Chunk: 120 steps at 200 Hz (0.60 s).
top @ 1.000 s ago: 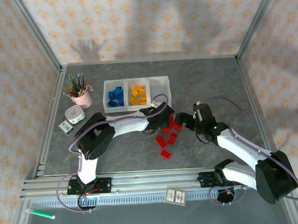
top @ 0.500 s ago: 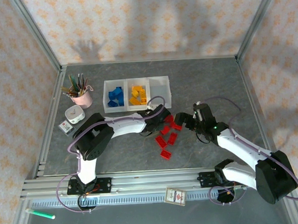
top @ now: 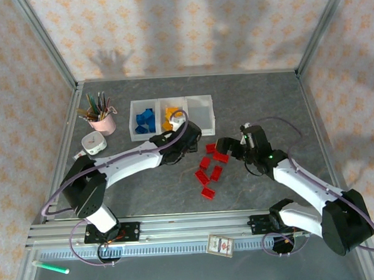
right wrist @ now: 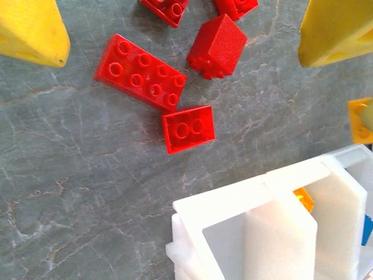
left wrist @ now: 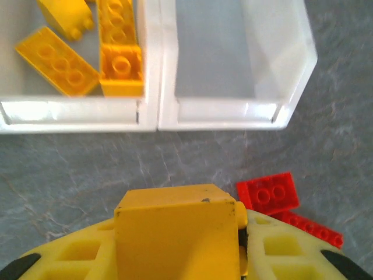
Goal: Sort the legos into containers by color
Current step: Place the lego in the container.
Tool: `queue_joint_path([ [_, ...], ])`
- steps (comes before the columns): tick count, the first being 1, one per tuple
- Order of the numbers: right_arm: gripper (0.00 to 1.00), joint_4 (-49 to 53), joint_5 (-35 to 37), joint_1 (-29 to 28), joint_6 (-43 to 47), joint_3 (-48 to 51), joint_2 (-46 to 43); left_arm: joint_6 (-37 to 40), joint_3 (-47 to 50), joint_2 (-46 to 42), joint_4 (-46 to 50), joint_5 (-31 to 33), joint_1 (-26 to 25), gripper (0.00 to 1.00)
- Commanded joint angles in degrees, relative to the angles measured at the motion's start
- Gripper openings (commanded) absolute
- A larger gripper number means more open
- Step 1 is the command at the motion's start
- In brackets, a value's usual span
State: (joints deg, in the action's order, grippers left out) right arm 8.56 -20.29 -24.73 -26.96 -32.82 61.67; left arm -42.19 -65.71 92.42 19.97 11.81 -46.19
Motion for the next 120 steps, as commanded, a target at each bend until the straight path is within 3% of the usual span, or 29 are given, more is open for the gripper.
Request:
queue_joint_path([
  [1, 1.0, -1.13, -0.92, -1.2, -0.29, -2.15, 1.18, -0.22, 0.69, -2.62, 1.14, 4.48, 2.92, 0.29],
  [38, 1.0, -3.68, 1.44, -6.41, -2.9, -3.62, 4.49, 2.09, -1.99, -1.39, -0.31, 5.46, 8.87, 0.28],
  [89, 1.0, -5.78, 2.48, -9.02, -4.68, -4.61, 9.22, 4.57, -10.18, 8.64, -1.93, 5.96, 14.22, 0.28],
  [120, 1.0, -3.71, 4.62, -9.02, -3.58, -5.82, 9.18, 5.88, -16.84, 16.13, -0.56, 5.69, 16.26, 0.35],
])
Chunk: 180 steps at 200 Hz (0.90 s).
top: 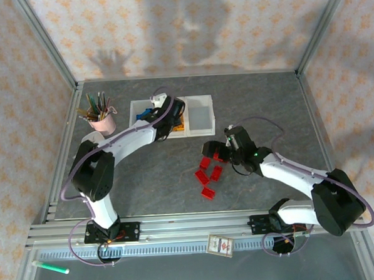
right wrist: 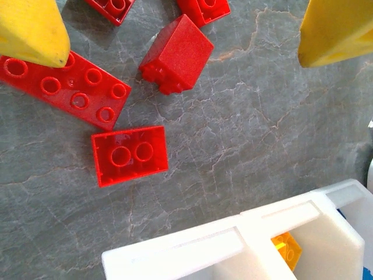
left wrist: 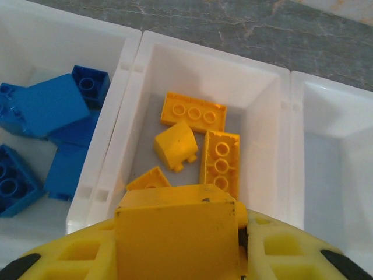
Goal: Sort the legos into containers by color
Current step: Place the lego in the container, then pick up the lego from the center of the table.
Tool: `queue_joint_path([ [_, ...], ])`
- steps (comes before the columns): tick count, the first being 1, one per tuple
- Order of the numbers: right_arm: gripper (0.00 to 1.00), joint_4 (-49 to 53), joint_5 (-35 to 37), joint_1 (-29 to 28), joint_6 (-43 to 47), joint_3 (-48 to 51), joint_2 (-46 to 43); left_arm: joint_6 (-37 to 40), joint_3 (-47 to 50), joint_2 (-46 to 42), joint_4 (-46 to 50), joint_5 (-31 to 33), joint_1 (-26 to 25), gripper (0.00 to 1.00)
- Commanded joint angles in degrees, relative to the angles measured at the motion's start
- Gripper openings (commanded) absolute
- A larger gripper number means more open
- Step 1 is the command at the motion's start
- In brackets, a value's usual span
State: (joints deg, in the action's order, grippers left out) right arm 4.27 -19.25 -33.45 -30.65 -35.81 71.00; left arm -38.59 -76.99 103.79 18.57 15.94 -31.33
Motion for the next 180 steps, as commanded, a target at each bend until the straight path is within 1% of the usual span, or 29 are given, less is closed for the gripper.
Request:
queue_joint_path([
  [1, 1.0, 0.7, 3.68, -0.3, 0.18, -2.89, -0.16, 2.37, -5.81, 4.98, 0.98, 1.55, 1.42, 0.36],
  [18, 1.0, 2.46, 5.26, -0.3, 1.02, -3.86, -0.42, 3.16, -8.79, 7.54, 2.66, 2.32, 1.53, 0.43],
  [39, 1.0, 4.81, 7.27, -0.3, 2.36, -4.68, -1.09, 4.03, -8.64, 6.77, 2.24, 2.45, 1.47, 0.55],
  [58, 1.0, 7.12, 9.93, -0.3, 3.44, -5.69, -1.14, 4.3, -7.99, 5.94, 2.57, 1.78, 1.53, 0.64],
  [68, 1.0, 8.31, 11.01, -0.31, 4.12, -6.54, -0.88, 4.31, -7.13, 3.15, 2.7, 1.02, 1.51, 0.68],
  [87, 1.0, 10.42, 13.12, -0.3, 5.0, -8.05, -0.52, 4.66, -4.79, -0.23, 2.32, -2.08, 1.3, 0.71],
  [127, 1.0, 14.09, 16.68, -0.3, 6.43, -10.77, 0.51, 4.66, 4.19, -10.51, 0.36, -6.26, -0.93, 0.8],
  [154, 1.0, 15.74, 17.73, -0.39, 6.75, -12.37, 2.51, 4.66, 11.28, -17.49, -0.2, -7.38, -4.29, 0.86],
  [180, 1.0, 16.2, 18.34, -0.72, 6.35, -13.6, 5.15, 3.93, 18.18, -24.26, -0.38, -6.82, -8.74, 0.95],
])
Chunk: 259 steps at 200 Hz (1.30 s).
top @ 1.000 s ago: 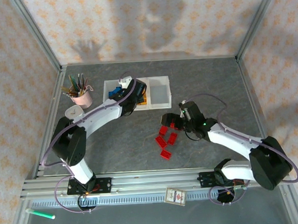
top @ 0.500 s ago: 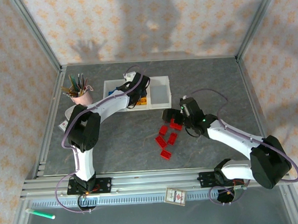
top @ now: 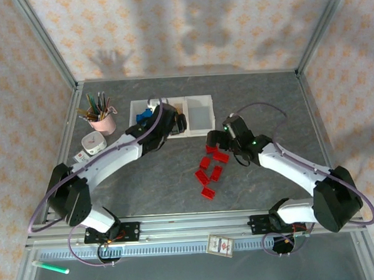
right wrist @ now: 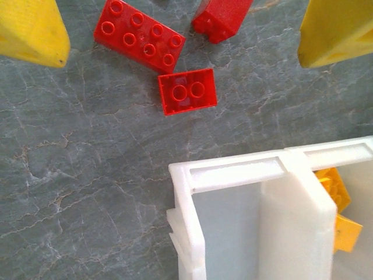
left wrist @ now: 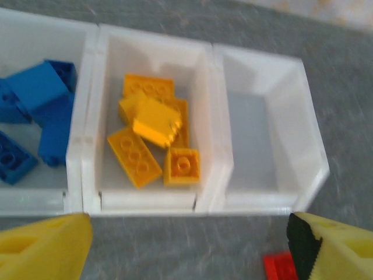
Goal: Sort the legos into containers by color
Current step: Pick up the lego from the center of the table.
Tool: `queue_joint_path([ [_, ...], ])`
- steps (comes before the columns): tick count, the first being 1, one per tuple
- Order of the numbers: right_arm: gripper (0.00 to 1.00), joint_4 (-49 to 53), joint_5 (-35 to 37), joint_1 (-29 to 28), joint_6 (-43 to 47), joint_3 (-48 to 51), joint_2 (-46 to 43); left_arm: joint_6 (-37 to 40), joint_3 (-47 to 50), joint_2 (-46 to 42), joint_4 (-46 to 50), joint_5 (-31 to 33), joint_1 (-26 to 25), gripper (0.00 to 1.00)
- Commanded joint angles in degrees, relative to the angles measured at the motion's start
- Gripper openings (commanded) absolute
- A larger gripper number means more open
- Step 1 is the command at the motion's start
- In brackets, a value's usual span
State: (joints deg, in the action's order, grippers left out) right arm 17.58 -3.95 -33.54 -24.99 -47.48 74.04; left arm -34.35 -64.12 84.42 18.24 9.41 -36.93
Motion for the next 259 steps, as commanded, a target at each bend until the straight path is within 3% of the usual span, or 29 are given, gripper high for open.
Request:
queue_joint_path([
  [1, 1.0, 2.89, 3.05, -0.64, 0.71, -1.96, 2.23, -0.47, 5.45, -5.15, -0.09, -0.19, -3.28, 0.95],
  [54, 0.96, 3.37, 6.24, -4.22, 0.69, -5.95, 9.82, -4.63, 21.46, -18.3, -7.17, -5.44, -6.31, 0.99],
  [86, 0.88, 3.2, 6.89, -4.86, 2.52, -8.81, 15.71, -5.09, 27.64, -22.96, -11.6, -7.26, -6.3, 0.99],
  [197, 0.67, 0.27, 7.05, -5.04, 6.97, -13.64, 28.53, -7.75, 31.1, -21.12, -15.44, -8.53, -6.31, 0.99],
  [259, 0.47, 0.01, 6.85, -5.12, 7.71, -13.86, 29.78, -8.45, 31.26, -20.59, -15.58, -8.36, -6.31, 0.99],
])
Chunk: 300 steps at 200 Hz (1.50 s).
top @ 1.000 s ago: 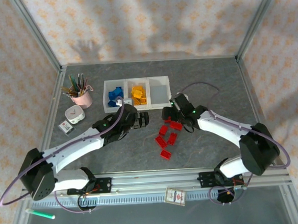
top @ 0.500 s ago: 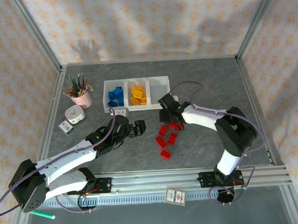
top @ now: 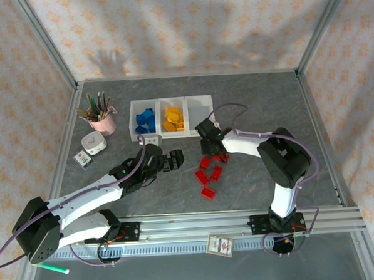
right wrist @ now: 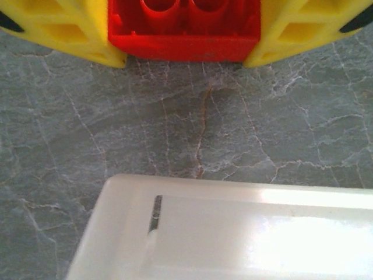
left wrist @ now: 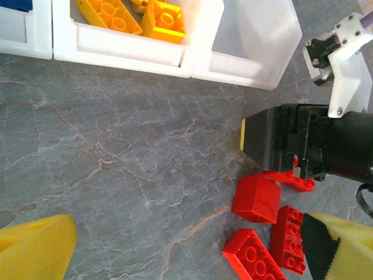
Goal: Sort the legos into containers by color
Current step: Pick up the lego from the center of the table, then place the lego in the container.
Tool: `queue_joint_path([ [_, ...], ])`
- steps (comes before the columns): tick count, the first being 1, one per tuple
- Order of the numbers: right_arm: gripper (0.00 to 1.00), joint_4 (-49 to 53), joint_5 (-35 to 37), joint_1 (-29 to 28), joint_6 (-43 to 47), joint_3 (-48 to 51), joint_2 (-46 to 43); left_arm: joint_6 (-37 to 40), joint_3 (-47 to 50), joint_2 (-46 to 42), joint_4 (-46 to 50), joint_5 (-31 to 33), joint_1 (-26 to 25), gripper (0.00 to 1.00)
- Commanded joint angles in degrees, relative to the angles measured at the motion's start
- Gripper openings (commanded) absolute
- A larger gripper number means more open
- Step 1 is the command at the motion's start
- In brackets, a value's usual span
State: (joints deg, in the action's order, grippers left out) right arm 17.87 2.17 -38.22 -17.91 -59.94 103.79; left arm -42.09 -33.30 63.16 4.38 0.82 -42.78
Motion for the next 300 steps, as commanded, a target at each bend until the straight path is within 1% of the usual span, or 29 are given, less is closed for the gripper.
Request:
queue_joint_path([
  [1, 0.46, -0.28, 0.73, -0.45, 0.7, -1.4, -0.02, -0.72, 0.43, 0.71, -1.73, 0.23, -0.41, 0.99],
  [29, 0.38, 0.82, 0.81, -0.45, 1.1, -1.4, -2.14, -0.89, -0.01, 0.68, -1.75, 0.15, -0.41, 0.99],
  [68, 0.38, 3.02, 1.03, -0.43, 1.48, -3.46, -6.75, -0.47, -2.2, 1.03, -1.34, 1.0, -0.37, 0.99],
  [92, 0.38, 4.26, 1.82, -0.41, 2.03, -6.99, -7.13, -0.01, -4.63, 2.17, -0.39, 2.75, 0.06, 0.99],
  [144, 0.39, 5.7, 7.93, -0.2, 2.59, -17.21, -0.38, 0.95, -9.67, 6.62, -0.71, 1.33, 4.26, 0.99],
  [196, 0.4, 5.63, 8.53, 2.95, 2.97, -27.61, 7.92, 1.56, -12.16, 9.84, -2.68, 0.05, 8.16, 0.99],
  [209, 0.43, 6.21, 8.01, 3.86, 3.1, -29.93, 9.84, 1.57, -12.94, 10.72, -2.56, -0.29, 8.77, 0.99],
  [220, 0.47, 6.45, 7.68, 4.27, 3.43, -31.61, 10.76, 1.57, -13.4, 11.22, -2.52, -0.42, 9.11, 0.99],
  [231, 0.52, 6.57, 7.71, 4.43, 3.65, -32.71, 11.12, 1.66, -13.47, 11.25, -2.76, -0.46, 9.21, 0.99],
  [258, 0.6, 7.05, 7.17, 4.64, 4.27, -33.92, 11.1, 1.91, -13.35, 11.31, -3.19, -0.64, 9.36, 0.99],
  [300, 0.66, 5.61, 3.98, 4.63, 4.02, -30.29, 6.95, 2.18, -13.29, 10.22, -2.16, -0.69, 9.39, 0.99],
])
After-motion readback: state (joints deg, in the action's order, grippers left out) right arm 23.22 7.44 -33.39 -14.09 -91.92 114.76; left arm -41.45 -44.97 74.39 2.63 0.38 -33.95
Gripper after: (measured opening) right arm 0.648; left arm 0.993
